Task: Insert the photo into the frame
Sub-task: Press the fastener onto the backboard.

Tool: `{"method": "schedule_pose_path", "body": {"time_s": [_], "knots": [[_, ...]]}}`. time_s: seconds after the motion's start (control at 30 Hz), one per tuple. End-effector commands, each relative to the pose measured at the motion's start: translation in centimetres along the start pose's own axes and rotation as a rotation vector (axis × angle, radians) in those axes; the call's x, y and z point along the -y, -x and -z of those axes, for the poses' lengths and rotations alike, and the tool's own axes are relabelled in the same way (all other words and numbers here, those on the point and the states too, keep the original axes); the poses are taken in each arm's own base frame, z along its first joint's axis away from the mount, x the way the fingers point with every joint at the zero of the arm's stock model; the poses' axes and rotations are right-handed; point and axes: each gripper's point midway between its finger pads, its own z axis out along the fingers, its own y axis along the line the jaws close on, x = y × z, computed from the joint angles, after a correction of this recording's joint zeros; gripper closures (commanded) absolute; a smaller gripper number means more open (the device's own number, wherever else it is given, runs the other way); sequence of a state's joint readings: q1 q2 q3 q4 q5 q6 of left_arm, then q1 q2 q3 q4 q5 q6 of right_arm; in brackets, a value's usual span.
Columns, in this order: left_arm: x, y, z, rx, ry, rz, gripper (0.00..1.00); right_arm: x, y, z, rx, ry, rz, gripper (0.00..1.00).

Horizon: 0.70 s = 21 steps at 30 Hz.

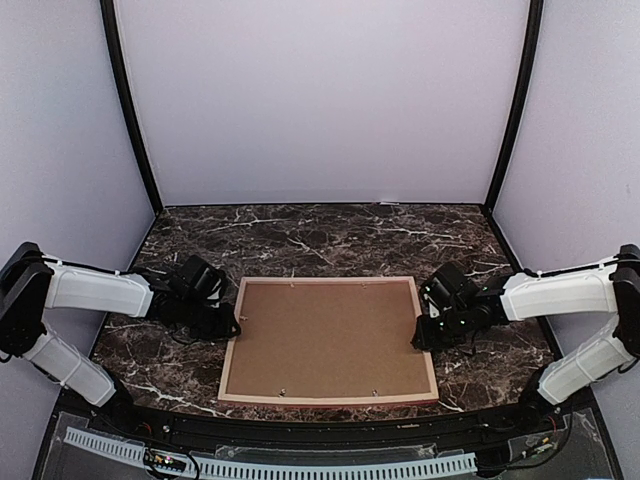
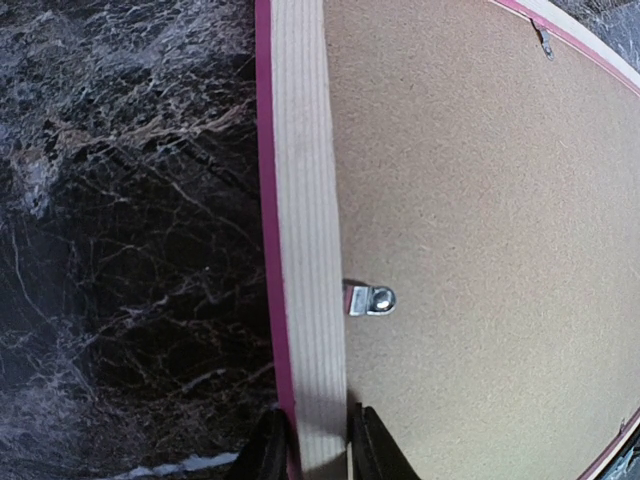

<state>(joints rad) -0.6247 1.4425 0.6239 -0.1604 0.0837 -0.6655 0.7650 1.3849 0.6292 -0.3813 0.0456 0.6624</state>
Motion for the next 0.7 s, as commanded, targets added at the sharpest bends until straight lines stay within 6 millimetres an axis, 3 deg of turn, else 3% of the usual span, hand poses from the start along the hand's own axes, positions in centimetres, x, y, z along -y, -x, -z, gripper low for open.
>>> {"method": "schedule_pose_path", "body": {"time_s": [0.0, 0.67], "knots": [[-2.3, -3.8, -1.0, -0.135, 0.076, -0.014, 0.76, -1.1, -0.3, -1.5, -0.012, 0.049, 0.031, 0.70], [-2.2, -3.5, -1.0, -0.134, 0.075, -0.019, 0.76, -0.6, -1.9, -1.6, -0.104, 0.116, 0.072, 0.74]]}}
